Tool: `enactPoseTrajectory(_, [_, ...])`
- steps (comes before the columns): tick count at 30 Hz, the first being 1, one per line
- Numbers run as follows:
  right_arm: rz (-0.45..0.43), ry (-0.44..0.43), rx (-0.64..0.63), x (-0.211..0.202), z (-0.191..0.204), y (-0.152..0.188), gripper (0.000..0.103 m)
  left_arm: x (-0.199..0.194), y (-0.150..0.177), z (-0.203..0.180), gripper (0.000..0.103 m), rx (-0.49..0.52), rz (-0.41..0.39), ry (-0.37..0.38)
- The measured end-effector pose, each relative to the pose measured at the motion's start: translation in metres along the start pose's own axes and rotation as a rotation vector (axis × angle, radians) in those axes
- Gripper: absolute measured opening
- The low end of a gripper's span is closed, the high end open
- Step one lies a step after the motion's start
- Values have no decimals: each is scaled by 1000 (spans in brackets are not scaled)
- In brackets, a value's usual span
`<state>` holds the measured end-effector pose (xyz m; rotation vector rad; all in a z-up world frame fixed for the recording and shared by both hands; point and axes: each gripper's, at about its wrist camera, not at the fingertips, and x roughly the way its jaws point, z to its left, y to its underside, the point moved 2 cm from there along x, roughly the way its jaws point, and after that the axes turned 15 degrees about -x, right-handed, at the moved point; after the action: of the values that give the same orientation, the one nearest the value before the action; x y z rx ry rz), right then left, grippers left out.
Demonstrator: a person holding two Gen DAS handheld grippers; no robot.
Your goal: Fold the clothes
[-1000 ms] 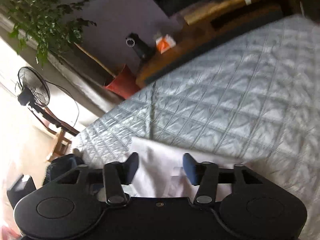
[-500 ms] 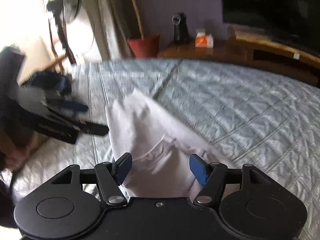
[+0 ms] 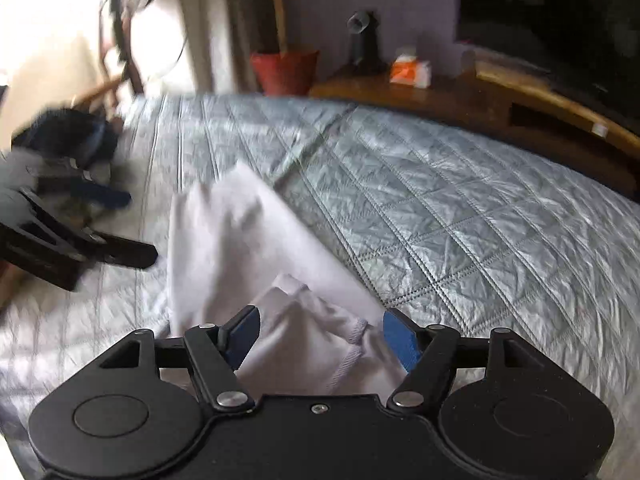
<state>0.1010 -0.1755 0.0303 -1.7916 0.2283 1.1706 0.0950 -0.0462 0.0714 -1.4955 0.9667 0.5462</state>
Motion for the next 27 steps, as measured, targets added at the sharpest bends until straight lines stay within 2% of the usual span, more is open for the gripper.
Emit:
enactPoseTrajectory(2, [59, -64, -66, 16, 0, -1, 67, 1, -1, 0, 90, -4, 0, 0])
enactPoseTrajectory(5, [65, -75, -194, 24, 8, -9, 69, 2, -2, 0, 90, -8, 1, 2])
enactPoseTrajectory(8, [48, -121, -190, 32, 2, -17, 73, 2, -1, -1, 90, -2, 2, 3])
enactPoseTrajectory(11, [89, -127, -226, 41, 2, -19, 74, 2, 0, -2, 90, 10, 2, -1])
enactPoseTrajectory(13, [81, -136, -227, 45, -1, -20, 76, 3, 0, -1, 90, 9, 3, -2])
enactPoseTrajectory(18, [81, -170, -172, 58, -7, -14, 74, 4, 0, -2, 90, 11, 6, 0])
enactPoseTrajectory(19, [73, -171, -164, 58, -9, -15, 68, 4, 1, -3, 90, 14, 7, 0])
enactPoseTrajectory(20, [63, -171, -156, 58, -10, -15, 50, 5, 1, -4, 90, 17, 8, 1])
enactPoseTrajectory(22, [35, -165, -141, 52, -10, -16, 23, 6, 2, -5, 90, 20, 10, 2])
enactPoseTrajectory(27, [-26, -141, -89, 36, -15, -15, 20, 7, 3, -8, 90, 27, 14, 5])
